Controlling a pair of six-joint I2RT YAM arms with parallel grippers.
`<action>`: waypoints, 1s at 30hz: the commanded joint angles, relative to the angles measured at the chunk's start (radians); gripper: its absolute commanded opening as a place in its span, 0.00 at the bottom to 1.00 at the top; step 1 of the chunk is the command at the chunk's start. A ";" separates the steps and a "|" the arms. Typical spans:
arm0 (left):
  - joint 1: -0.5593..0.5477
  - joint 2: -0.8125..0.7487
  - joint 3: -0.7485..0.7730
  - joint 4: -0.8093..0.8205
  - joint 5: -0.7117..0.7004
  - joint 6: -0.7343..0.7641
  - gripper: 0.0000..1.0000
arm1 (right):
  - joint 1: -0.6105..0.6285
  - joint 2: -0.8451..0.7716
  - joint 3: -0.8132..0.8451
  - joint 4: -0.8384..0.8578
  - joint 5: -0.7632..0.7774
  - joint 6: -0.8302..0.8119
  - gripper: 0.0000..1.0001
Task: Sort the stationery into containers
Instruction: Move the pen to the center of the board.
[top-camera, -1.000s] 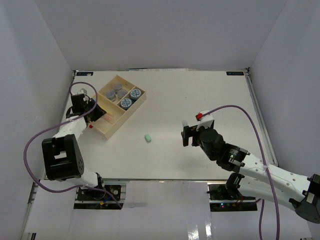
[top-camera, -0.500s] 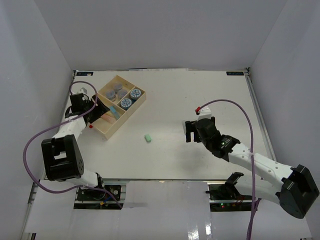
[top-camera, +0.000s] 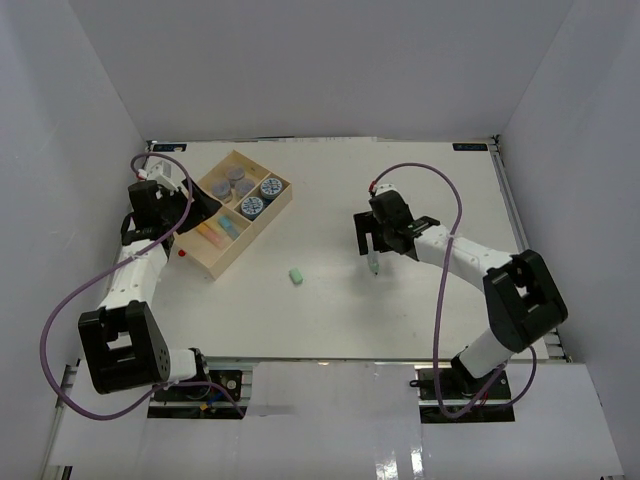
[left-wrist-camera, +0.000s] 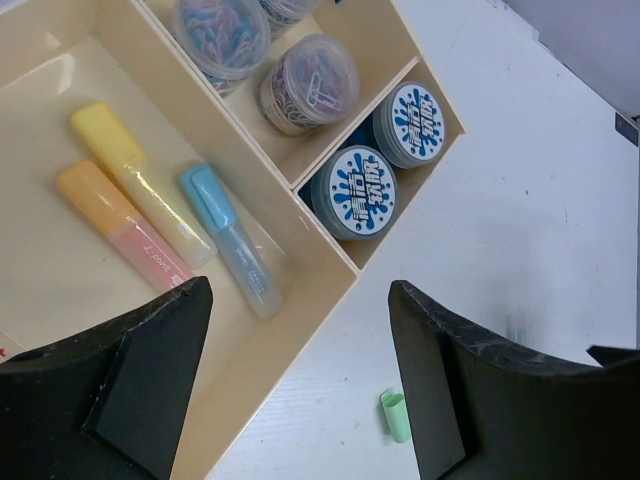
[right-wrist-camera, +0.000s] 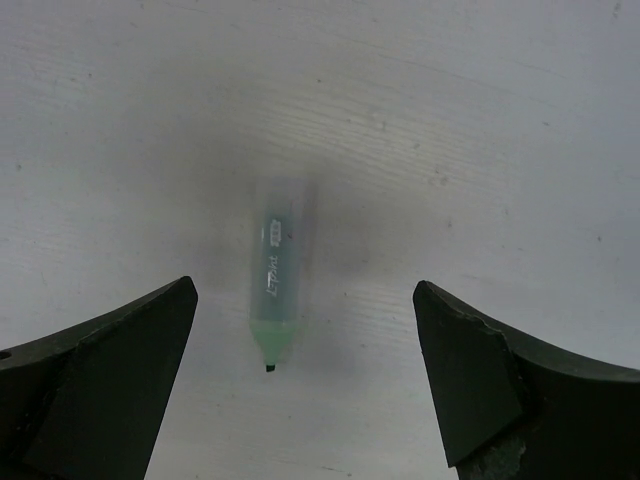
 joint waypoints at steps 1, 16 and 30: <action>0.004 -0.035 0.014 0.011 0.051 0.008 0.82 | 0.000 0.089 0.095 -0.040 -0.066 -0.047 0.96; 0.004 -0.041 0.008 0.031 0.102 -0.006 0.84 | 0.023 0.308 0.209 0.000 -0.180 -0.145 0.97; 0.005 -0.035 0.002 0.042 0.120 -0.007 0.85 | 0.126 0.296 0.138 0.043 -0.295 -0.297 0.98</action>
